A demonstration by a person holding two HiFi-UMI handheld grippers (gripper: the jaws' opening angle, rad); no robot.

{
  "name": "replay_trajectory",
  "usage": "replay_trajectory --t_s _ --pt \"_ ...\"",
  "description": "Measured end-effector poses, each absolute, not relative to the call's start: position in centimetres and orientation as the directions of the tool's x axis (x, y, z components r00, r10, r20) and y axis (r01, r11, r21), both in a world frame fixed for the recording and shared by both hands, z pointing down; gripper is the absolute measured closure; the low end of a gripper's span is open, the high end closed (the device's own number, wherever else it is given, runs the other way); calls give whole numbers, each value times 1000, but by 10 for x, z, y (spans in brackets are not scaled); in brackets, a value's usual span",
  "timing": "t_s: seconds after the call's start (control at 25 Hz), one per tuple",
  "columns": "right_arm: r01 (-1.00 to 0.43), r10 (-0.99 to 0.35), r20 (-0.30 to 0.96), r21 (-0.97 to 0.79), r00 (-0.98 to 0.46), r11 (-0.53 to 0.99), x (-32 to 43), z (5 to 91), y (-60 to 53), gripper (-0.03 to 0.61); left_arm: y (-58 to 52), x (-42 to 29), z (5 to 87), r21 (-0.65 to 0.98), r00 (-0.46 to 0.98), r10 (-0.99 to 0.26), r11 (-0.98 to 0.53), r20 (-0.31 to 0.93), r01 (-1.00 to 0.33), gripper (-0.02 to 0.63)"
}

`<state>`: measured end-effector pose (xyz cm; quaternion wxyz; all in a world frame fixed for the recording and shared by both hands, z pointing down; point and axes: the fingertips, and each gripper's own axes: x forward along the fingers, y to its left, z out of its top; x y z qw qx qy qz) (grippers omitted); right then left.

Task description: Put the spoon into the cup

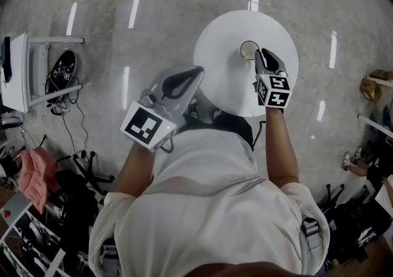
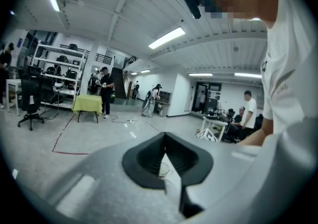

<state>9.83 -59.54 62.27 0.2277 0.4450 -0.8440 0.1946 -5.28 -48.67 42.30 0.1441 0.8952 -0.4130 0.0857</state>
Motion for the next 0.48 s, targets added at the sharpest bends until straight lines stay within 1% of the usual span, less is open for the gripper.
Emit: replay_trajectory --t_s 0.16,0.28,0.48 --pt "-874 -754 470 -89 -460 478 113 569 -577 551 -472 -51 411 174 679 -696 -657 235 -734 614" --pt "-890 -801 405 -85 -441 448 121 526 -556 573 -463 -44 394 166 709 -679 -689 192 -705 614" --pt "-905 -860 294 -47 -417 423 124 464 -520 574 -445 -38 369 169 771 -625 -753 120 -636 614"
